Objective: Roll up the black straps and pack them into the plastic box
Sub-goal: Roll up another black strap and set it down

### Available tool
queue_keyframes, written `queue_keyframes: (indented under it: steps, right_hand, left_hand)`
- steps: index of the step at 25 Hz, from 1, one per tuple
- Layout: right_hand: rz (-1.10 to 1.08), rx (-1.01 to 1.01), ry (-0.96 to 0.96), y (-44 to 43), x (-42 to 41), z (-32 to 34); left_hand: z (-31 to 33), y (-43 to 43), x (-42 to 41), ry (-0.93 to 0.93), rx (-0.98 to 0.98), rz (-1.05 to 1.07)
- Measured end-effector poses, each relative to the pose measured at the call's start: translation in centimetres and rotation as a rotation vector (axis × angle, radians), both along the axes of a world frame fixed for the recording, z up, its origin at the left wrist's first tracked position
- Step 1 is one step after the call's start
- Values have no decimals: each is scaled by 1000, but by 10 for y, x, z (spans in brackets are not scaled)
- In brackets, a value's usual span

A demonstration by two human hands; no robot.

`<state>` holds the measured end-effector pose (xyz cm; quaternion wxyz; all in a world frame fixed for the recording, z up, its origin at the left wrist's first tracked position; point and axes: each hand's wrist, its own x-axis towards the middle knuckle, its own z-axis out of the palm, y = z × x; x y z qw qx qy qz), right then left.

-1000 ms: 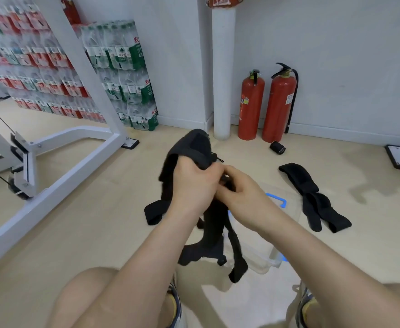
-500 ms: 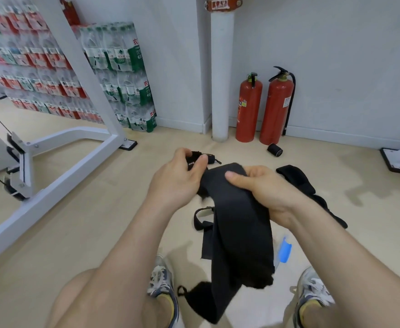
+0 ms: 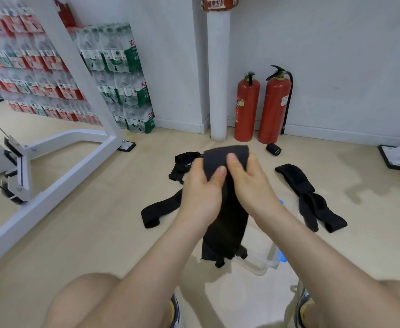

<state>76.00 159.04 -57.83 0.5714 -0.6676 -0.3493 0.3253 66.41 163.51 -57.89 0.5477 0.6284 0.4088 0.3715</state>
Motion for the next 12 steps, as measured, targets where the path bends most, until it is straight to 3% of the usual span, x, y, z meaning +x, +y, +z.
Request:
queue_keyframes:
  steps: [2,4,7,9,12]
  right_hand:
    - [229,-55,17,-2,4,2]
    - [281,-62,-53,-5,4,4]
    - [-6,59,-65,-2,-3,1]
    - [-190,101,67,1,-3,2]
    - [-223,14,271,-4,3,11]
  left_hand:
    - [3,10,-3,-143,-62,127]
    - [8,18,-6,-256,-161,170]
    - [5,15,-2,-111,-195,120]
    - [-1,1,1,22,-152,-19]
    - [-7,-5,2,62,-92,-167]
